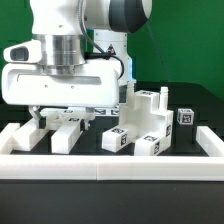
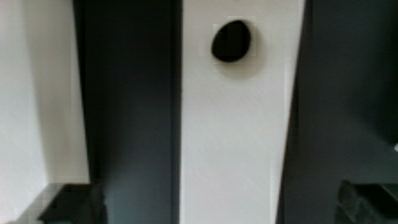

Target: Assemble chair

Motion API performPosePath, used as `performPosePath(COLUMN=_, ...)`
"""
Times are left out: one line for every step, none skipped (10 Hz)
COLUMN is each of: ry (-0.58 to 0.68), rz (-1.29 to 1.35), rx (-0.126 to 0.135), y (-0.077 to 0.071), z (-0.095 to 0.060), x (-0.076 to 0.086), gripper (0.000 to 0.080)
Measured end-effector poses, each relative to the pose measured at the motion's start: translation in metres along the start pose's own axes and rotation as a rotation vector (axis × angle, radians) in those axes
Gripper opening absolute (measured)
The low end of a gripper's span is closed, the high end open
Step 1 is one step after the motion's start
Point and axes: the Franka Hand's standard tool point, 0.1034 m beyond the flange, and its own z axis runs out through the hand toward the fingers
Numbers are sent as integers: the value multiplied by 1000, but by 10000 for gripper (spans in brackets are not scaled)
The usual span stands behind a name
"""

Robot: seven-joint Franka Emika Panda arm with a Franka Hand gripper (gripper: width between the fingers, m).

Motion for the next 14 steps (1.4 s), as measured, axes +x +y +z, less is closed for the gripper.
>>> performPosePath(ry=1, rz=-1, rx=-4, y=0, z=4, x=-2, gripper=649)
performPosePath(ry=-5, rz=-3, rx=-5, y=-1, z=8, x=-4, gripper=649)
performPosePath(ry=-12, rz=-3, rx=-6, y=0, z=11, x=-6, gripper=649)
performPosePath(ry=-18, rz=-4, rx=-8, y=0, z=16, x=-8, gripper=649)
performPosePath(ry=-23, rz=-5, rx=-9, y=0, z=19, x=-11, gripper=649)
performPosePath(ry=-28, rz=-4, rx=-10, y=0, z=21, x=-13, gripper=649)
performPosePath(ry=-32, rz=-5, rx=-10, y=0, z=22, x=-15, gripper=649)
performPosePath(ry=-32, rz=-5, rx=-10, y=0, z=22, x=-15, gripper=534)
performPosePath(ry=-32, rz=-5, rx=-10, y=0, z=22, x=-15, gripper=534)
performPosePath(ry=-34, rz=-5, rx=-9, y=-1, z=22, x=-16, gripper=351)
performPosePath(ry=-34, rz=-6, rx=-9, y=-1, z=22, x=-15, gripper=351)
performPosePath(ry=-34, rz=-6, rx=-9, y=-1, z=22, x=-15, gripper=287)
performPosePath(ry=-34, rz=-6, rx=-9, y=-1, z=22, x=-15, gripper=287)
performPosePath(ry=-34, rz=-6, rx=-9, y=-1, z=22, x=-15, gripper=287)
